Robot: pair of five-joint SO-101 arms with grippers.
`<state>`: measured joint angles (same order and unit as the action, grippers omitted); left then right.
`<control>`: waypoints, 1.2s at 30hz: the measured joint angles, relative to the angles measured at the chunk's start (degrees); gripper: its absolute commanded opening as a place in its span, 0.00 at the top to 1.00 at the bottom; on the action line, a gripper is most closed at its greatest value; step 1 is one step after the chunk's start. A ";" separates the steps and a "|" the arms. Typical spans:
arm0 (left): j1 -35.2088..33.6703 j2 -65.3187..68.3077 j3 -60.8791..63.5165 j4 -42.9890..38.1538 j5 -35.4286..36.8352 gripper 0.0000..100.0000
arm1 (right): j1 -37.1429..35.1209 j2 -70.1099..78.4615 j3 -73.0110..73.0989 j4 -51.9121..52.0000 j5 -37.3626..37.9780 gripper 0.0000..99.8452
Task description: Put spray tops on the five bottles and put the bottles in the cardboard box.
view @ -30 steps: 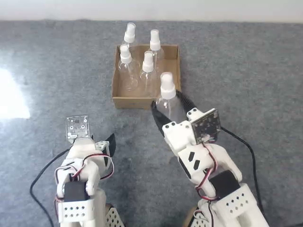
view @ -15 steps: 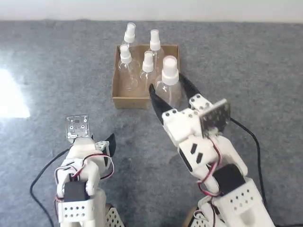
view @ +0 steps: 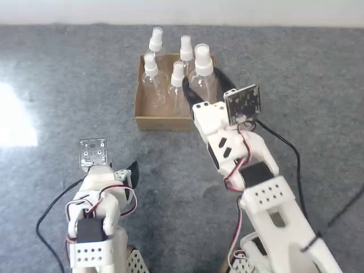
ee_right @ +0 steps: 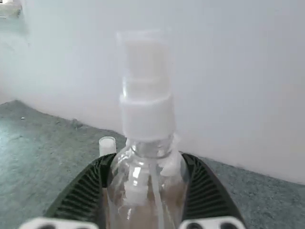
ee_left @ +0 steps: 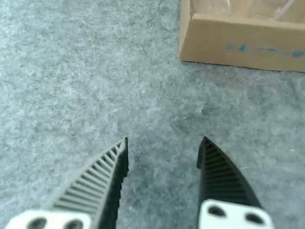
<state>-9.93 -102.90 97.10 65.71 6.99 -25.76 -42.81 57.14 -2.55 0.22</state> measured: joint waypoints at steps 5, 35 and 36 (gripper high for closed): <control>0.00 0.00 0.00 0.00 0.00 0.78 | 1.41 8.62 0.00 -8.00 -0.09 0.99; 0.00 0.00 0.00 0.00 0.00 0.78 | 5.54 42.46 -0.09 -40.35 -0.18 0.99; 0.00 0.00 0.00 0.00 0.00 0.78 | 5.54 42.73 -0.09 -40.44 -0.18 0.99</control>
<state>-9.93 -102.90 97.10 65.71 6.99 -20.22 -0.09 57.05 -42.99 0.04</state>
